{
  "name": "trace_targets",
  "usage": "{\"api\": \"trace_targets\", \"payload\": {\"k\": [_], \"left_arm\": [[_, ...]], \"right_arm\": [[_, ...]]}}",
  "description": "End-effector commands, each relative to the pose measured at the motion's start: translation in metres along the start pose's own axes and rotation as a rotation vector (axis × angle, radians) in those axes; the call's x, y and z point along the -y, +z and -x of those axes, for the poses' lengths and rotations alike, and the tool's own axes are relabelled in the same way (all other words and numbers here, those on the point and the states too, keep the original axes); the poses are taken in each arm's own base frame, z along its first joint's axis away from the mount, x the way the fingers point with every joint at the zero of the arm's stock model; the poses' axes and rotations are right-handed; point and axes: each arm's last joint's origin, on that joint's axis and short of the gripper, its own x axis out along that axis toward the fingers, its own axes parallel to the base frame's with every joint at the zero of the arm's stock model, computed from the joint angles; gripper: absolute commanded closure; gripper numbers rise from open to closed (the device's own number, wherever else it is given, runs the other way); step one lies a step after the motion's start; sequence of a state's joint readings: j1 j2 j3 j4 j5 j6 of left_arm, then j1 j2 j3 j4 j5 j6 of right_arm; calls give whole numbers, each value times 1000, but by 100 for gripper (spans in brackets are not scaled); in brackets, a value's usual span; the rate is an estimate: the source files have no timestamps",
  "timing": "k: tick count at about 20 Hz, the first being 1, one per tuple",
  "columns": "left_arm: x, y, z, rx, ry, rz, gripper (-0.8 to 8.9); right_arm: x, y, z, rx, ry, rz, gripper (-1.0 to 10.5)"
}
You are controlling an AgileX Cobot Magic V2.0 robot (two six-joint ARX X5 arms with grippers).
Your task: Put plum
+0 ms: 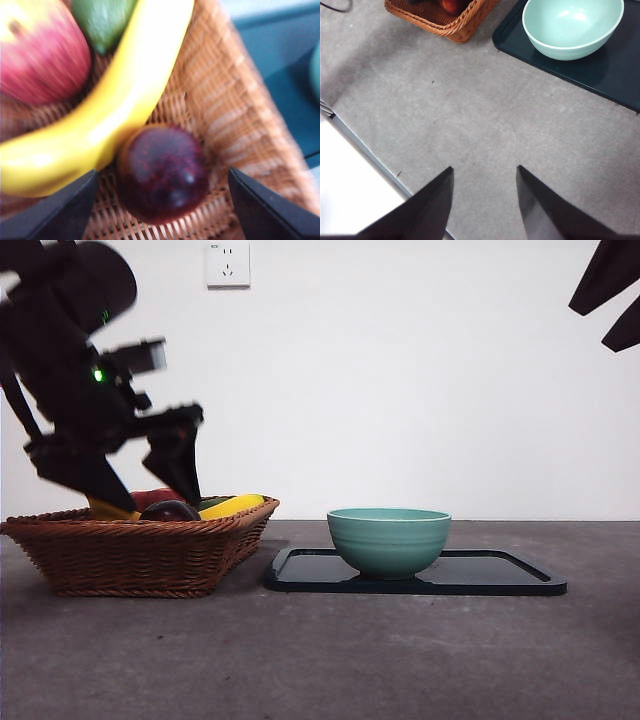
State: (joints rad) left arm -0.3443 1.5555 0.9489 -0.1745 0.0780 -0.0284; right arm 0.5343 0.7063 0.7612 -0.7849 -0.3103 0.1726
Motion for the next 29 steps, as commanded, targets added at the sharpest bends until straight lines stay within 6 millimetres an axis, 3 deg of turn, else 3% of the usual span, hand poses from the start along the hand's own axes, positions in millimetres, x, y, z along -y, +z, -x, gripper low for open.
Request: {"api": "trace_targets", "payload": {"k": [1, 6, 10, 15, 21, 29], "left_arm": [[3, 14, 20, 69, -6, 2, 394], [13, 17, 82, 122, -35, -14, 404], [22, 9, 134, 157, -181, -31, 408], [27, -11, 175, 110, -326, -38, 408], [31, -36, 195, -16, -452, -87, 408], [31, -36, 195, -21, -452, -87, 408]], "right_arm": [[-1, 2, 0, 7, 3, 4, 746], [-1, 2, 0, 7, 3, 4, 746], [-1, 2, 0, 7, 3, 4, 746], [-1, 2, 0, 14, 3, 6, 746], [-2, 5, 0, 34, 7, 9, 747], [-2, 5, 0, 34, 7, 5, 746]]}}
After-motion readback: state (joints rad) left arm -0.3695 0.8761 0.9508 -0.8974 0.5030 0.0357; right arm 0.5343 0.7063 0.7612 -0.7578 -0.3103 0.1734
